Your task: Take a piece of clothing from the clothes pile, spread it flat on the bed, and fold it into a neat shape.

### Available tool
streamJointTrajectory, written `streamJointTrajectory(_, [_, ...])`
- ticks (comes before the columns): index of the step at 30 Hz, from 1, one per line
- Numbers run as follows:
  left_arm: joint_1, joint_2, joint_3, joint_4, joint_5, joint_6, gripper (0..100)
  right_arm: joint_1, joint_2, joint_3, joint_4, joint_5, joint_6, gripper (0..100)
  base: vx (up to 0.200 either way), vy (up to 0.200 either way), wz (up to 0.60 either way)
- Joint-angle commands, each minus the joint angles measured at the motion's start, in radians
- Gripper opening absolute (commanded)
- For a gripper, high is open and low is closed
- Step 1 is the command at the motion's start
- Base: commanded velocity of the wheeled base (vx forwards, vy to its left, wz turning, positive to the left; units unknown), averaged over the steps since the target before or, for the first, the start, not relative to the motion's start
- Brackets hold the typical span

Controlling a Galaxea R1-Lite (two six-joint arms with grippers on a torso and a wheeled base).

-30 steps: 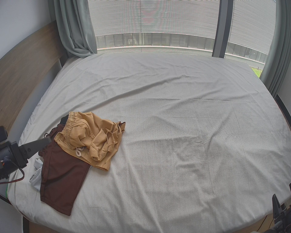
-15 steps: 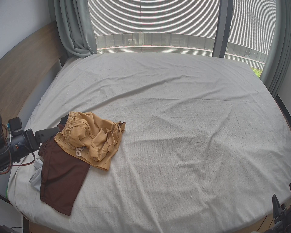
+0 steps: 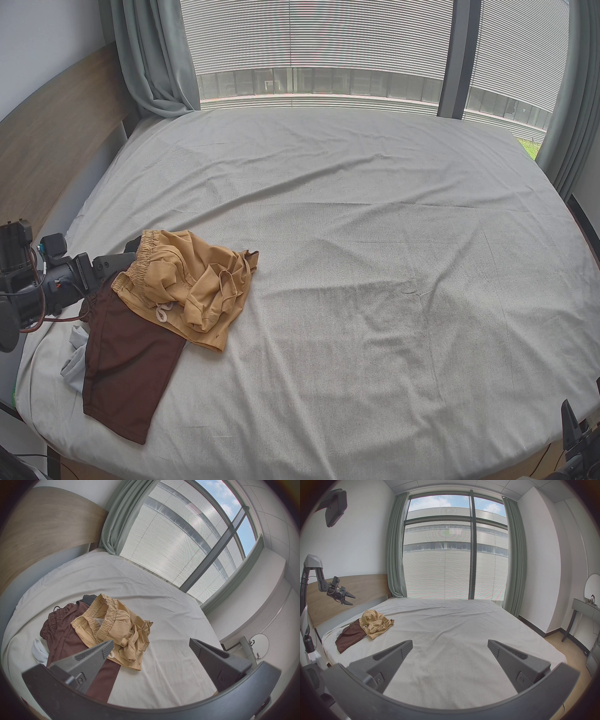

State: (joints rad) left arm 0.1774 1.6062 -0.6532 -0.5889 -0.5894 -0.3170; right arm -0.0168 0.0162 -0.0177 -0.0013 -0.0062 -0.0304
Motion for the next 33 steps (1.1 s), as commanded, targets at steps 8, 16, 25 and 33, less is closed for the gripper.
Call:
streamJointTrajectory(8, [0.007, 0.167, -0.128, -0.002, 0.01, -0.001, 100, 0.0, -0.016, 0.015, 0.0, 0.0, 0.0, 100, 0.0, 0.0, 0.0])
streamJointTrajectory(16, [0.025, 0.255, -0.186, -0.002, 0.01, 0.001, 100, 0.001, -0.016, 0.015, 0.0, 0.0, -0.002, 100, 0.0, 0.0, 0.0])
streamJointTrajectory(25, [0.024, 0.348, -0.267, -0.014, 0.014, -0.001, 100, 0.001, -0.016, 0.016, 0.0, 0.0, 0.0, 100, 0.0, 0.0, 0.0])
streamJointTrajectory(33, [0.022, 0.409, -0.339, -0.014, 0.013, -0.001, 100, 0.001, -0.016, 0.015, 0.0, 0.0, 0.0, 100, 0.0, 0.0, 0.0])
